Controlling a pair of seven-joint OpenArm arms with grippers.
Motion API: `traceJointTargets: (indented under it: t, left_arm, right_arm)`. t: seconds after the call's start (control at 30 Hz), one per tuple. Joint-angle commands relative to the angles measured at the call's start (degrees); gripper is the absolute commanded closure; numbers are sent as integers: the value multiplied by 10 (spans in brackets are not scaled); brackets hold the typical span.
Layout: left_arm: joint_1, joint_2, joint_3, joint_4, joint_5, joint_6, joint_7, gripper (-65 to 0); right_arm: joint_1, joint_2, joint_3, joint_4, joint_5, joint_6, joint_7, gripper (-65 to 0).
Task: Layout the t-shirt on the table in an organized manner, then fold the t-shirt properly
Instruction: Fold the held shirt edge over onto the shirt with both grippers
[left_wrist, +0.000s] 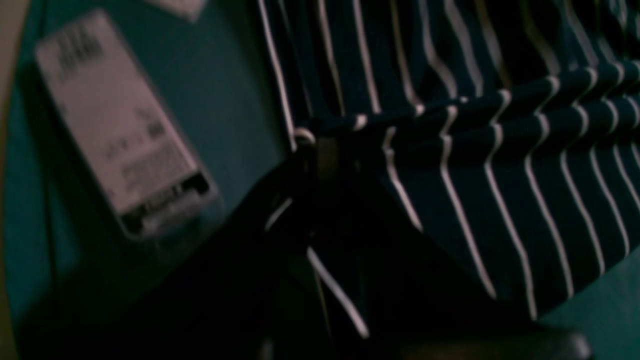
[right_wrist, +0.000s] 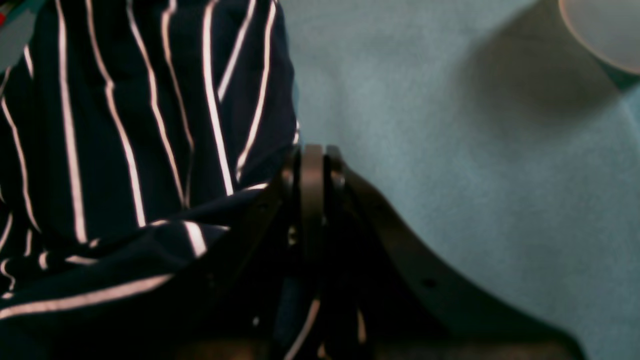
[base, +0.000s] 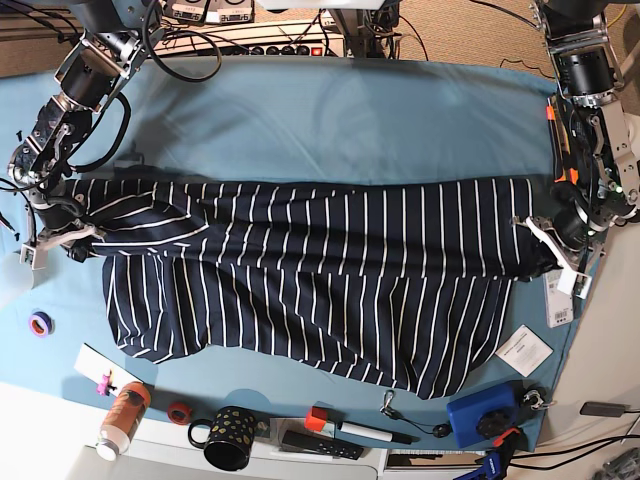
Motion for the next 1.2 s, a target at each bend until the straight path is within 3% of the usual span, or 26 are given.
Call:
traceJointTargets:
  t: [0.0,0.2,0.33,0.5,0.53,0.63,0.67,0.73,0.8,1.03,1.17]
  left_arm:
    - [-13,-11,-4,8,-5,2,-15,0]
    - [-16,-10,6,7,0,5,-40,0]
    - [-29,-10,64,7,45,15,-45,0]
    - [-47,-10,121,7,109,135,-73,0]
    - [-49,-10,122,7,108,149,-72,0]
    - [-49,-10,122,7,111,148,-69,0]
    - [-49,-11,122,7,111,144,-64,-30]
    - [-49,-11,122,7,111,145,-61,-173]
    - [-49,-11,122,7,111,145,-56,-251]
    - [-52,-11,122,19,110,212,-36,-256]
    - [-58,-11,122,39,99,202,-2,-256]
  right_arm:
    - [14,15,2,10,3,-4,22,0]
    - [14,15,2,10,-7,-4,17,0]
    - [14,15,2,10,-7,-4,16,0]
    - [12,15,2,10,-7,-4,2,0]
    - [12,15,2,10,-7,-4,0,0]
    - [12,15,2,10,-7,-2,-3,0]
    - [12,15,2,10,-4,7,-3,0]
    - [12,15,2,10,3,34,-3,-7]
    - [12,15,2,10,15,63,-3,-68]
    - [12,17,4,17,129,93,-40,-72]
    - [14,17,14,38,171,93,-72,-72]
